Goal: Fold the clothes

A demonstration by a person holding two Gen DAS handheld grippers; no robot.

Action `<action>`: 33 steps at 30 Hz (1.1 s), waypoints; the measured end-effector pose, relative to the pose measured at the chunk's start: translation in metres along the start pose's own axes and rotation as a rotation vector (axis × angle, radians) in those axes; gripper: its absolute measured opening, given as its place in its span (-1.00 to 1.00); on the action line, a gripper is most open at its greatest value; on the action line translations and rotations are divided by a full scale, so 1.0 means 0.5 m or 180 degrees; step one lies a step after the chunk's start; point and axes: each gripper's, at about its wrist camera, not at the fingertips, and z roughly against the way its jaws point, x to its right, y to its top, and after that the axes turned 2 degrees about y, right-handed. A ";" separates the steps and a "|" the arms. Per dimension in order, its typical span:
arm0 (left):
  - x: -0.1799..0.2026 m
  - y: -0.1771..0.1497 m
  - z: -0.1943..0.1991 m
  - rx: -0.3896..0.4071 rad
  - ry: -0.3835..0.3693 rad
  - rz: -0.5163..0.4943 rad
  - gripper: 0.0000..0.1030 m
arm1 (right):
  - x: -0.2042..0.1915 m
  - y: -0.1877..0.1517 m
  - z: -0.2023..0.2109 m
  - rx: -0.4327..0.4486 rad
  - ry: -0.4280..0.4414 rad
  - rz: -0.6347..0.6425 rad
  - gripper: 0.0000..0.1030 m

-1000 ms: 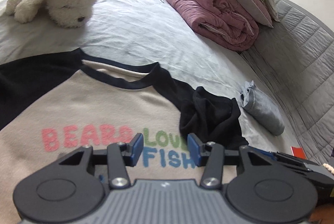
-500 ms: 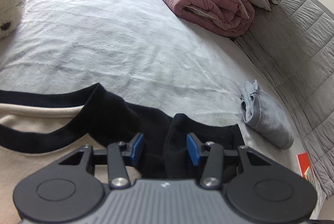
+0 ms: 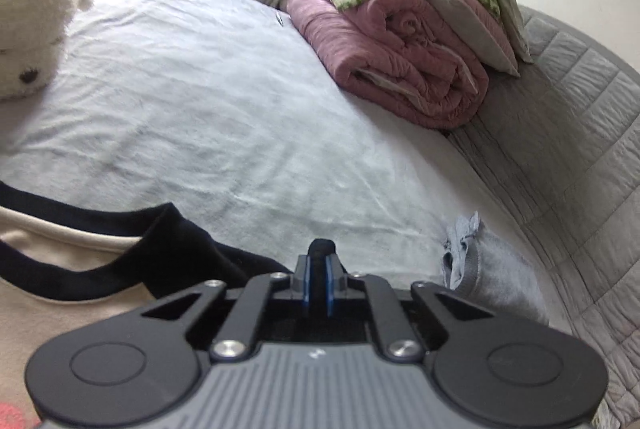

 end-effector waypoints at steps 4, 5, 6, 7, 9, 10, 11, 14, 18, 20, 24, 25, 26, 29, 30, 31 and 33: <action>-0.031 0.005 0.099 0.0375 0.0107 0.0243 -0.86 | -0.002 -0.001 0.003 0.0027 -0.0011 -0.0015 -0.26; -0.044 0.004 0.125 0.0464 0.0142 0.0297 -0.86 | -0.005 -0.001 0.003 0.0031 -0.0013 0.0005 -0.26; -0.056 0.002 0.151 0.0552 0.0179 0.0350 -0.86 | -0.008 -0.002 0.004 0.0035 -0.0013 0.0027 -0.26; -0.069 0.000 0.177 0.0626 0.0229 0.0391 -0.86 | -0.013 -0.004 0.005 0.0045 -0.0014 0.0054 -0.26; -0.095 -0.011 0.225 0.0734 0.0320 0.0461 -0.86 | -0.021 -0.006 0.006 0.0052 0.0004 0.0099 -0.26; -0.108 -0.018 0.247 0.0766 0.0359 0.0490 -0.86 | -0.024 -0.008 0.006 0.0053 0.0020 0.0113 -0.26; -0.120 -0.026 0.270 0.0798 0.0399 0.0518 -0.86 | -0.027 -0.009 0.006 0.0050 0.0033 0.0117 -0.26; -0.156 -0.062 0.328 0.0821 0.0536 0.0557 -0.86 | -0.035 -0.014 0.001 0.0012 0.0052 0.0148 -0.26; -0.202 -0.131 0.372 0.0686 0.0706 0.0574 -0.86 | -0.043 -0.024 -0.009 -0.0058 0.0048 0.0192 -0.26; -0.223 -0.168 0.377 0.0528 0.0761 0.0600 -0.85 | -0.045 -0.030 -0.014 -0.0101 0.0056 0.0190 -0.26; -0.248 -0.219 0.387 0.0340 0.0847 0.0661 -0.81 | -0.050 -0.039 -0.021 -0.0149 0.0041 0.0214 -0.26; -0.257 -0.227 0.393 0.0323 0.0847 0.0702 -0.76 | -0.050 -0.041 -0.023 -0.0164 0.0037 0.0209 -0.26; -0.265 -0.229 0.399 0.0332 0.0786 0.0769 -0.57 | -0.051 -0.044 -0.024 -0.0180 0.0034 0.0203 -0.25; -0.292 -0.227 0.409 0.0336 0.0569 0.1011 -0.29 | -0.049 -0.050 -0.031 -0.0279 0.0129 0.0133 -0.24; -0.294 -0.221 0.405 0.0332 0.0544 0.1047 -0.29 | -0.047 -0.051 -0.033 -0.0297 0.0155 0.0106 -0.24; -0.297 -0.214 0.400 0.0327 0.0520 0.1082 -0.30 | -0.045 -0.051 -0.034 -0.0299 0.0175 0.0082 -0.22; -0.294 -0.200 0.386 0.0380 0.0518 0.1120 -0.31 | -0.039 -0.050 -0.036 -0.0279 0.0170 0.0037 -0.18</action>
